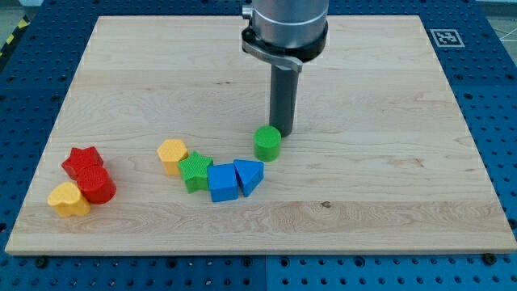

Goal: Move your arm to the bottom left

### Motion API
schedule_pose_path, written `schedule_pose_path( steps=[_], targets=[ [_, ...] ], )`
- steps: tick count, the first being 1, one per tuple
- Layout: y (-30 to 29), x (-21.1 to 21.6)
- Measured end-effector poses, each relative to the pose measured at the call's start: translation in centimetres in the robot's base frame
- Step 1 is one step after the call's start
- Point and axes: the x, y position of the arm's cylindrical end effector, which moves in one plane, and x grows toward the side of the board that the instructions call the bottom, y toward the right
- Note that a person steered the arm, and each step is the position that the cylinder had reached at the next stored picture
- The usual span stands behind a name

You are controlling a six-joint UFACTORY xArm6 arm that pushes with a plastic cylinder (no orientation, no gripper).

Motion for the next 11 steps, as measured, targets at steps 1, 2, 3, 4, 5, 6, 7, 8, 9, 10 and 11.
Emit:
schedule_pose_path(
  steps=[1,2,3,4,5,6,7,8,9,10,11],
  targets=[
    [0.0,1.6],
    [0.1,2.2],
    [1.0,2.3],
    [2.6,-0.9],
    [-0.4,-4.5],
    [-8.4,-4.9],
    [-16.2,-4.9],
    [-22.6,-3.9],
    [-29.1,-1.2],
    [-33.3,1.0],
    [-33.3,4.4]
  ],
)
